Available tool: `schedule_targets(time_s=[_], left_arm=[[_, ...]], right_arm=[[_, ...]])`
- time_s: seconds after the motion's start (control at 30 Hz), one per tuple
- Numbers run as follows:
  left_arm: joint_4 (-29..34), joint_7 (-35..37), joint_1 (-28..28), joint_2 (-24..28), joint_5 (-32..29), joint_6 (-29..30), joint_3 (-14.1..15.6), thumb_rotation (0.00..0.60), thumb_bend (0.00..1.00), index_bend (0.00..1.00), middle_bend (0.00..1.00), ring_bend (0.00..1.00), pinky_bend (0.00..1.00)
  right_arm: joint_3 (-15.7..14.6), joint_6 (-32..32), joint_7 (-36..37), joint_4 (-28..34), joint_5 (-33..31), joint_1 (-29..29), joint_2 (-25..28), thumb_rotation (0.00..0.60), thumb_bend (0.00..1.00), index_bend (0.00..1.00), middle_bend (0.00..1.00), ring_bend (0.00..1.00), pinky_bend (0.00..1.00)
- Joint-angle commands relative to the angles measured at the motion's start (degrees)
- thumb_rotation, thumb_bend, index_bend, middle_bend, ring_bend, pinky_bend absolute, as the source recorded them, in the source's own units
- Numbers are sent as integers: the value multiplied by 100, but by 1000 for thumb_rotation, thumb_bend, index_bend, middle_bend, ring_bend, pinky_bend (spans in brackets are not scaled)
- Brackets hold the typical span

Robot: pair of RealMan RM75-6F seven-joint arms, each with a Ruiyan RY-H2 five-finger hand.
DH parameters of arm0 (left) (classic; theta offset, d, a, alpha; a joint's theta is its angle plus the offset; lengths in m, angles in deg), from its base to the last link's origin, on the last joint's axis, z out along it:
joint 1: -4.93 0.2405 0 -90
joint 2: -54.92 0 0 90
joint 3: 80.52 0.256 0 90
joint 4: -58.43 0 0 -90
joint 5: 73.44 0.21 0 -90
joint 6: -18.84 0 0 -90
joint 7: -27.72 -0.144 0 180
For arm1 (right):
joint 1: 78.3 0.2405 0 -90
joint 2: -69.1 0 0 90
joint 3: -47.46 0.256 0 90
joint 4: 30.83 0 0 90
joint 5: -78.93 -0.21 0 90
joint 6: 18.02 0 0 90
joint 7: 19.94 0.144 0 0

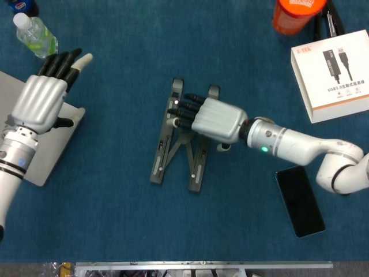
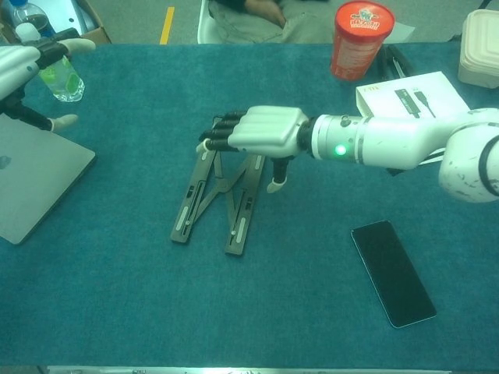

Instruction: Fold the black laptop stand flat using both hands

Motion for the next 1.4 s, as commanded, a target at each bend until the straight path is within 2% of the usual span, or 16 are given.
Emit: schedule_targets(time_s=[0.03,0.53,1.27,1.4], left_arm=[[-33,121,47,36,26,-40,27,600,295,0,0,0,45],[-196,630,168,121,177,-277,55,600,295,0,0,0,45],[-294,933,290,156,290,-264,-49,600,295,0,0,0,45],[-269,935,295,173,303,-275,-62,600,295,0,0,0,45]], right_arm=[[-27,-132,-173,-55,-41,68,-91,600,0,0,0,0,0],[-68,-167,-733,-622,-63,213,-796,600,0,0,0,0,0],[-49,-338,-165,-1266,-99,552,-1273,600,0,0,1,0,0],[-65,-323,-78,-1320,-110,561,-1301,600,0,0,66,18,0]])
